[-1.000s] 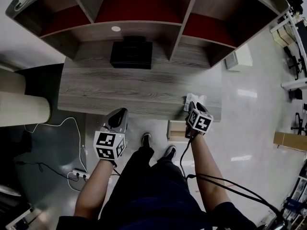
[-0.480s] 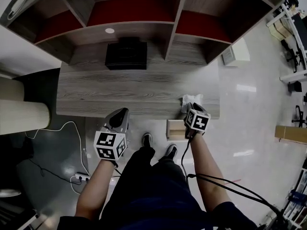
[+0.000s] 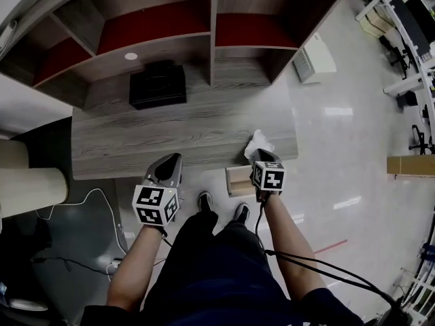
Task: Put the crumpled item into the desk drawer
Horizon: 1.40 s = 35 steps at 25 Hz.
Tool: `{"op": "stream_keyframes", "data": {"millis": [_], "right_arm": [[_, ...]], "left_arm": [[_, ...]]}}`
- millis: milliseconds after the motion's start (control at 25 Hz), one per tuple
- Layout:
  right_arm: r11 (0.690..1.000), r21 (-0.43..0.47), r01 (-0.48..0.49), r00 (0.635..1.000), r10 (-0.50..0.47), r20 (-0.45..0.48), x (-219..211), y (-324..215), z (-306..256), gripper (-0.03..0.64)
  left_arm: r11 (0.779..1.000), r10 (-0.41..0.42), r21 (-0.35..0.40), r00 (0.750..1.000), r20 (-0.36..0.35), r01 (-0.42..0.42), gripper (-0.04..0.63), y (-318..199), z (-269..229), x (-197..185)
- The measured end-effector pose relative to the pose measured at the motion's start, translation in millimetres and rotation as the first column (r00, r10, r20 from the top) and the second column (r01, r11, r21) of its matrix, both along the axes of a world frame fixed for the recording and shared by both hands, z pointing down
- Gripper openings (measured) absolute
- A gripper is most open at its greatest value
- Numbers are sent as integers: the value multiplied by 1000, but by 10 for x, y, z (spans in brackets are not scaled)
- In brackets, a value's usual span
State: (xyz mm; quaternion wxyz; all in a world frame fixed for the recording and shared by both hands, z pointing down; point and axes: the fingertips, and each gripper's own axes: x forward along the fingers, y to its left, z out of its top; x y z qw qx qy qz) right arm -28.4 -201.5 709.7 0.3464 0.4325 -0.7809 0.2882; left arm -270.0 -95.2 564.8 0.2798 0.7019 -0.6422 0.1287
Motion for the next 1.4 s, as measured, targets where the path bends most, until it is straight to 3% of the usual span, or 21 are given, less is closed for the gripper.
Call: {"op": "stream_keyframes", "data": {"millis": [440, 800, 1080, 1400], "right_arm": [[984, 172, -34, 998, 25, 55, 523, 134, -748, 8], [949, 309, -55, 997, 38, 60, 1157, 409, -1277, 8], [953, 302, 6, 1000, -15, 28, 1372, 678, -1194, 8], [961, 233, 149, 989, -150, -15, 1197, 944, -751, 8]], "left_arm": [[991, 121, 61, 993, -13, -120, 5, -336, -201, 651], [987, 108, 114, 994, 29, -110, 5, -435, -424, 1008], [977, 140, 158, 990, 16, -141, 5, -408, -515, 1290], [978, 165, 124, 986, 12, -165, 5, -241, -315, 1412]]}}
